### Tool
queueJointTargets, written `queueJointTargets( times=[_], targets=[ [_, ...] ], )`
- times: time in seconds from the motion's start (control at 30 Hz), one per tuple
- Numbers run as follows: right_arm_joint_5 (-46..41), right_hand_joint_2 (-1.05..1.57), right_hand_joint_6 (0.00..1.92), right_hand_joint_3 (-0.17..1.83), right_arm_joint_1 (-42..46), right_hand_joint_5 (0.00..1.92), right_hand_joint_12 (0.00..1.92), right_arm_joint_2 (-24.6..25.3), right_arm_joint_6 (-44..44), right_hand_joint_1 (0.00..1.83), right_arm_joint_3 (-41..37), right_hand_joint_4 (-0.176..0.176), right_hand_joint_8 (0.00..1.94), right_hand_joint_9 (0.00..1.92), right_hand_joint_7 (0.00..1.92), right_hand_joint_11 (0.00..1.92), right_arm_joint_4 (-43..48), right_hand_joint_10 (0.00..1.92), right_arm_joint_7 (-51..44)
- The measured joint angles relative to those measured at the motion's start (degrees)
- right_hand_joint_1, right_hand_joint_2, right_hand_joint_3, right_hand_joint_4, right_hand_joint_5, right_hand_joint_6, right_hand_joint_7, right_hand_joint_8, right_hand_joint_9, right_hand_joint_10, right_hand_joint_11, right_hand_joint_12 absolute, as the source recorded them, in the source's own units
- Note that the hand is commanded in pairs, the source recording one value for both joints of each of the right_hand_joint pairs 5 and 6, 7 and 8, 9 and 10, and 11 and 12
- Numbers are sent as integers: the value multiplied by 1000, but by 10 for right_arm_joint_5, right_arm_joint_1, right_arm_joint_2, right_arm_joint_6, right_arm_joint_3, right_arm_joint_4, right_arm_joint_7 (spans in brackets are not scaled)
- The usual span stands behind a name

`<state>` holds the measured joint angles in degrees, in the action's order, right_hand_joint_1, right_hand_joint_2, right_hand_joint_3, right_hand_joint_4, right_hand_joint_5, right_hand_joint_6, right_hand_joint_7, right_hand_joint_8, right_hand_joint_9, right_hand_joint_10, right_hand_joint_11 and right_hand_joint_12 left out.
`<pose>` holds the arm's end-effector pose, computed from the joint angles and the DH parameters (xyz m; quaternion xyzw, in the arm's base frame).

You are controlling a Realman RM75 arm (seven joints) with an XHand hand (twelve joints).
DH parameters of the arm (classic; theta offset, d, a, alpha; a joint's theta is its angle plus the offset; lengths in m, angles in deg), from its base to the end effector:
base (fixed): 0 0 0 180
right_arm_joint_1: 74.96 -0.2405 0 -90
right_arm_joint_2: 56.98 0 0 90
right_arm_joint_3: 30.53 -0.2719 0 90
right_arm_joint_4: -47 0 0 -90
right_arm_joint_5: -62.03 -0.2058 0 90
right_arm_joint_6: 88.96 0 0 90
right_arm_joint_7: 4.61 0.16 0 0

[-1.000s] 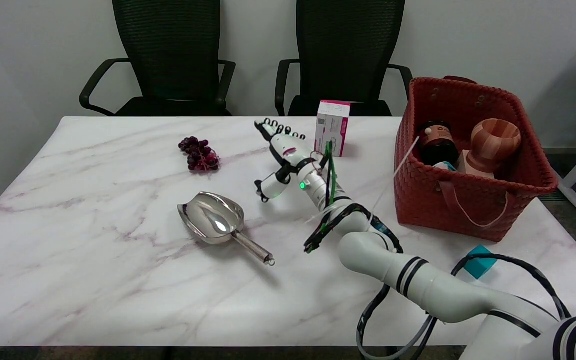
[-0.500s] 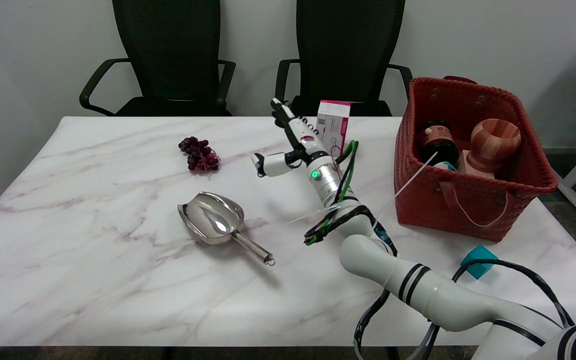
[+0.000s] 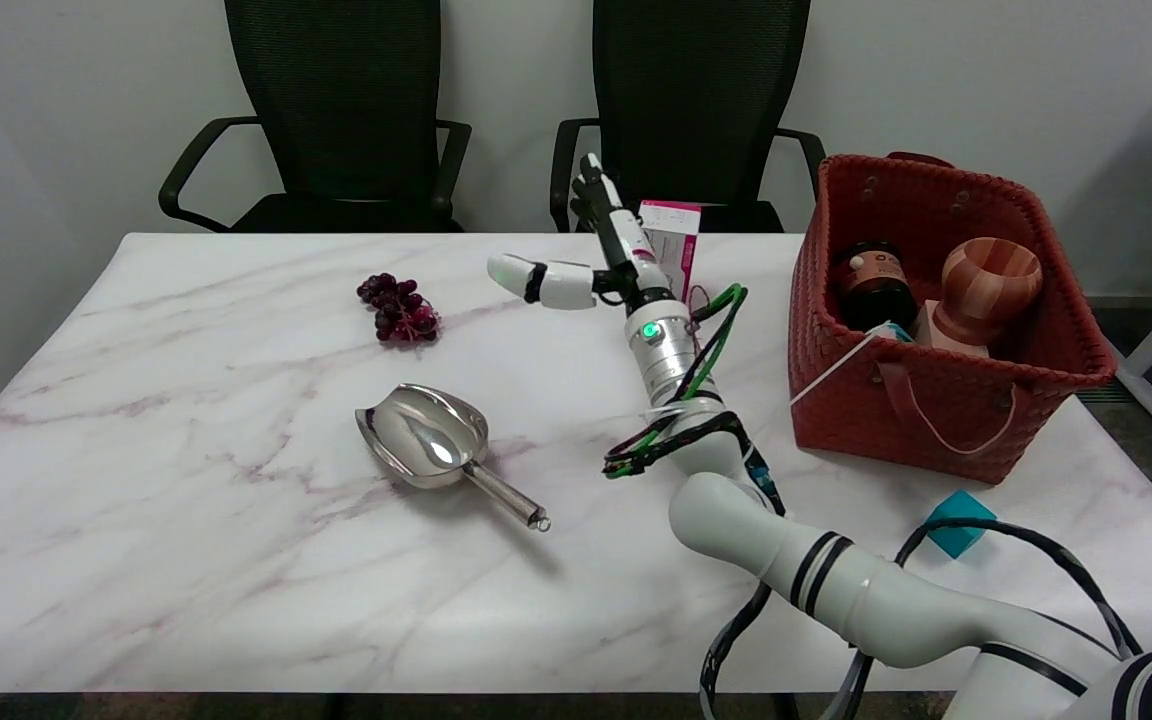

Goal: Pick up the white paper box.

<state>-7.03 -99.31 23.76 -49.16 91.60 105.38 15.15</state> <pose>-0.2575 -0.4504 0.2299 0.5916 -0.2942 0.4799 0.5771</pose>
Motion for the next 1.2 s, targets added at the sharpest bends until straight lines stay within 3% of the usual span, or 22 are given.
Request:
queueJointTargets(
  times=[0.2, 0.4, 0.5, 0.6, 0.87, 1.2],
  targets=[
    [-7, 353, 0, 318, -4, 0, 13, 5, 29, 922, 2, 0, 0, 93, 0, 13, -5, 93, 20],
    [-15, 323, 0, 269, -14, 0, 0, 9, 49, 916, 3, 0, 0, 0, 0, 0, -21, 0, 33],
    [-18, 290, 0, 112, -21, 0, 0, 12, 55, 914, 3, 0, 0, 0, 0, 0, -33, 0, 37],
    [-21, 211, 0, -175, -28, 0, 0, 15, 60, 913, 3, 0, 0, 0, 0, 0, -45, 0, 40],
    [-46, 139, 0, -175, -49, 0, 0, 24, 70, 870, 4, 0, 0, 0, 0, 0, -76, 0, 33],
    [-92, 256, 0, -175, -76, 0, 0, 34, 108, 822, 4, 0, 0, 0, 0, 0, -115, 0, -11]
  ],
)
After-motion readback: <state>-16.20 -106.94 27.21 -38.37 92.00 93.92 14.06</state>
